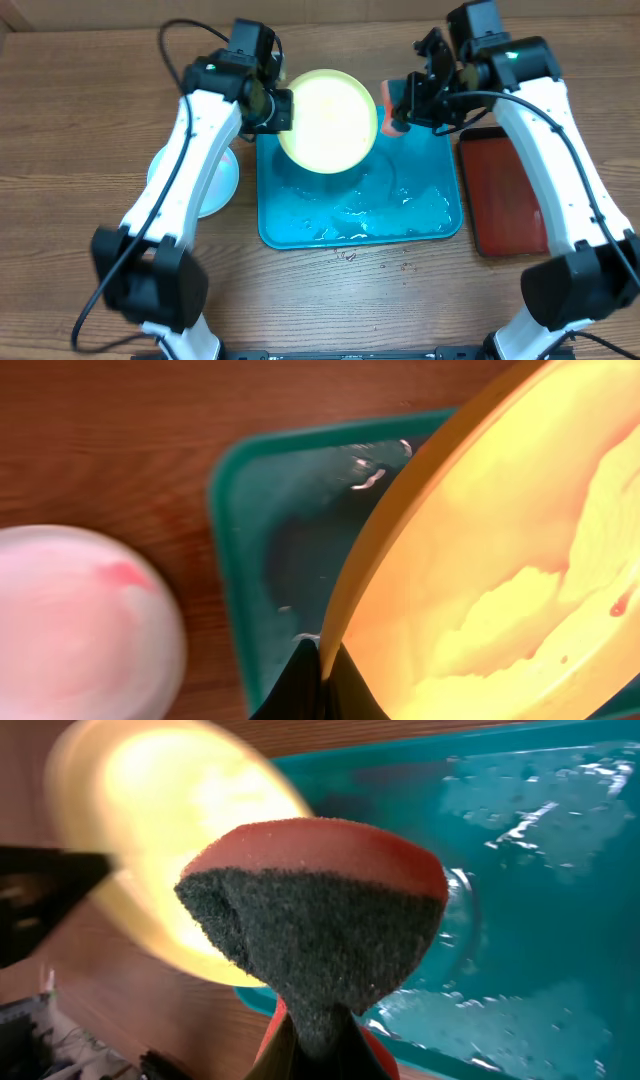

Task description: Clean dirty plates on tray and stack at the side

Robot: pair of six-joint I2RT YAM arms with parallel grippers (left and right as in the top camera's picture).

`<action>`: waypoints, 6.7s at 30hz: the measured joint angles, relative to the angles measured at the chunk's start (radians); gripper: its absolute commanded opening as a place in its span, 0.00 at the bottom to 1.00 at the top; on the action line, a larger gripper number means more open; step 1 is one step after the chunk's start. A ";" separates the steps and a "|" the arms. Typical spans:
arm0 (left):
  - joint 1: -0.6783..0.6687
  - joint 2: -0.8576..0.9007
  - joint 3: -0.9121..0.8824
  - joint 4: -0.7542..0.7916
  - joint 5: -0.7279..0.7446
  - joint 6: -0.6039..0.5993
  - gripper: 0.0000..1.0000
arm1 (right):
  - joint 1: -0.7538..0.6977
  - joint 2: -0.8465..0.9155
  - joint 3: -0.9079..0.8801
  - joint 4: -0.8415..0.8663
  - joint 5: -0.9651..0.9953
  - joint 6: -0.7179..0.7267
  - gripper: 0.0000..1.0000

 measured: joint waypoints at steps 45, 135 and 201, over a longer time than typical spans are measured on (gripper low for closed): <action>-0.596 -0.077 0.003 -0.097 -1.516 -0.251 0.04 | -0.154 0.009 0.000 -0.036 0.071 0.000 0.04; 0.416 -0.108 -0.191 0.040 -0.054 -0.043 0.38 | -0.402 0.009 0.000 -0.117 0.179 -0.003 0.04; 0.212 -0.108 -0.105 0.160 -0.060 0.009 1.00 | -0.335 -0.589 -0.019 -0.181 0.294 0.011 1.00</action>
